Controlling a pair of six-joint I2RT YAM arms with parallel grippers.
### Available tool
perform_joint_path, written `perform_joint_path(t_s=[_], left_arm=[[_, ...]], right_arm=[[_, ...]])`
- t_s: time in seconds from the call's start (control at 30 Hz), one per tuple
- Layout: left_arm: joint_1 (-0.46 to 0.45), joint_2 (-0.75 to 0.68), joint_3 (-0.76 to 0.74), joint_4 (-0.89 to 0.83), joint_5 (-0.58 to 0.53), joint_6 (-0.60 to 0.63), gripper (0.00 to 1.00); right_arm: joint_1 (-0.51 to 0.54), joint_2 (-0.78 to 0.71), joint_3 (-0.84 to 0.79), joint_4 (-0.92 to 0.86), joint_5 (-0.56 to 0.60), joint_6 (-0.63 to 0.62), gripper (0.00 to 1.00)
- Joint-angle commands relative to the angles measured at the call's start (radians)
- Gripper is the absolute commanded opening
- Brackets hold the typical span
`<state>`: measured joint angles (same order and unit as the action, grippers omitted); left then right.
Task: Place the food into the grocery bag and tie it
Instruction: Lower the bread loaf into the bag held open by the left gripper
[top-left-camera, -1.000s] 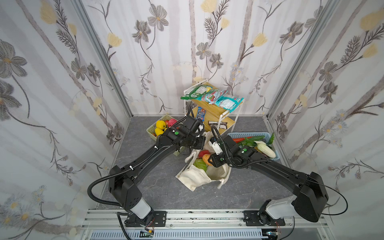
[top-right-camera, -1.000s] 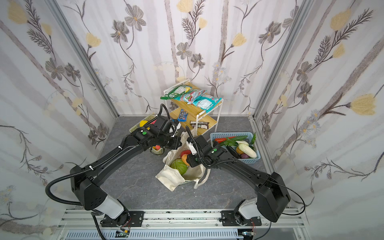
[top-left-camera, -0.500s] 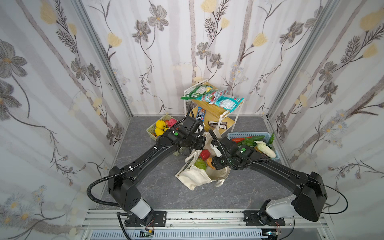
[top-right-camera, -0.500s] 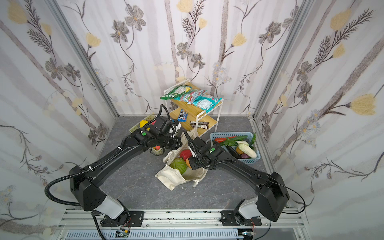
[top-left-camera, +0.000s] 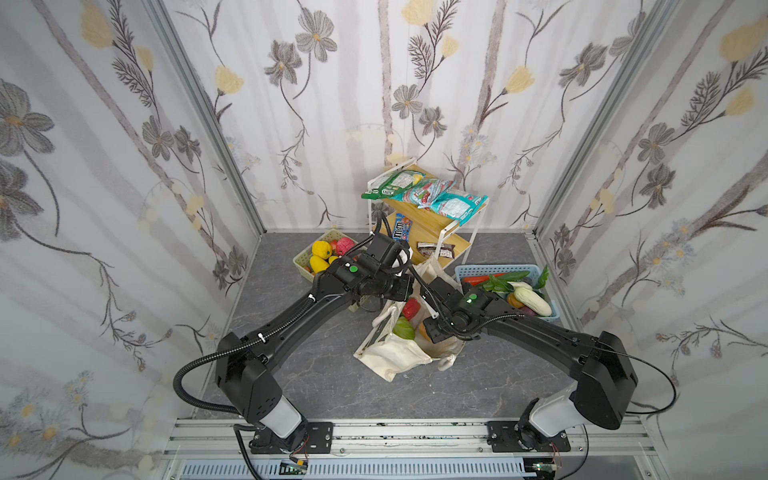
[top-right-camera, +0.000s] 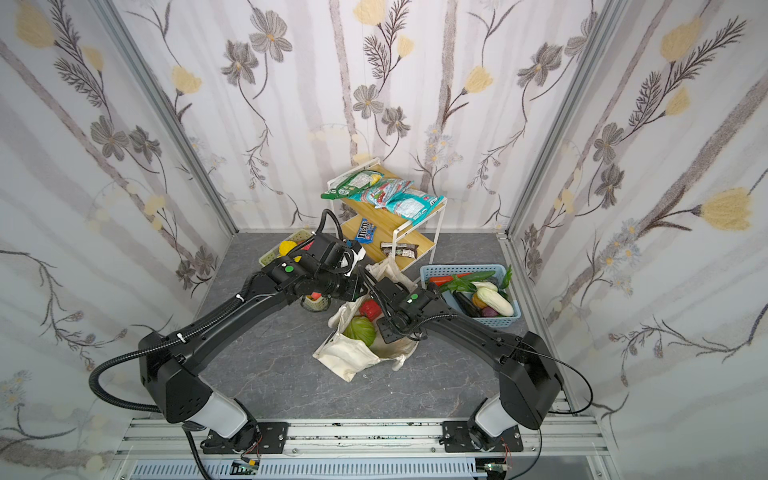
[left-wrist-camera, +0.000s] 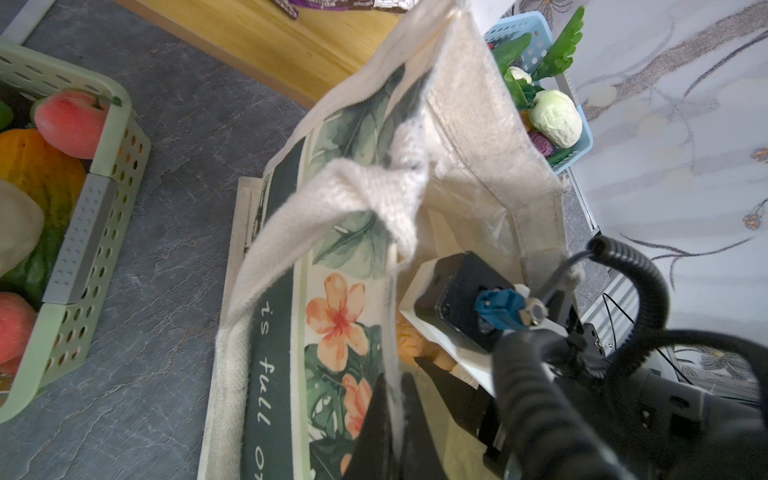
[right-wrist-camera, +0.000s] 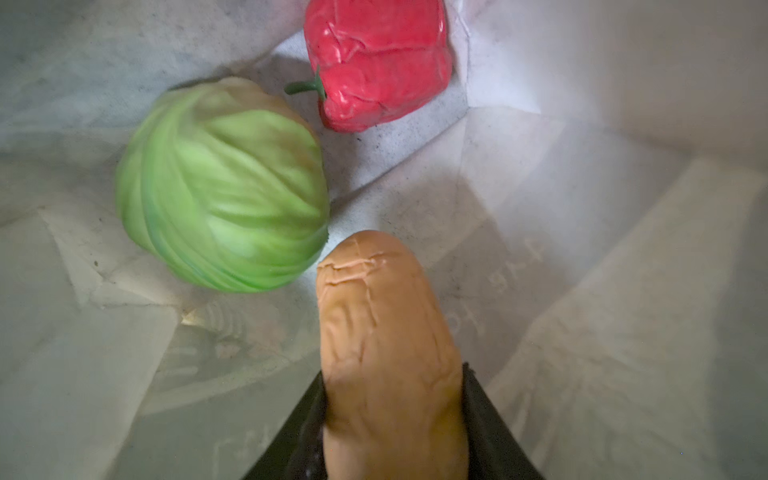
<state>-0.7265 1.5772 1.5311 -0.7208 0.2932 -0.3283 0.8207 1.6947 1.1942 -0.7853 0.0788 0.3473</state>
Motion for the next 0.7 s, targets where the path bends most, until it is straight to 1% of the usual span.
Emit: perform_joint_path(t_s=[0.0,0.17,0.37,0.47,0.67], left_arm=[[-0.004,-0.007,-0.005,0.024,0.038,0.014,0.0],[-0.004,-0.017,-0.015,0.037,0.05,0.011,0.0],[-0.004,-0.023,-0.02,0.04,0.053,0.008,0.0],[-0.004,-0.025,-0.02,0.041,0.053,0.009,0.0],[-0.005,-0.026,-0.025,0.043,0.058,0.006,0.0]], right_arm=[[0.001,0.023,0.01,0.102,-0.043,0.027,0.44],[-0.026,0.042,-0.019,0.239,-0.079,0.087,0.45],[-0.083,0.023,-0.111,0.431,-0.135,0.164,0.44],[-0.096,0.033,-0.147,0.485,-0.162,0.191,0.44],[-0.109,0.055,-0.215,0.579,-0.167,0.262,0.45]])
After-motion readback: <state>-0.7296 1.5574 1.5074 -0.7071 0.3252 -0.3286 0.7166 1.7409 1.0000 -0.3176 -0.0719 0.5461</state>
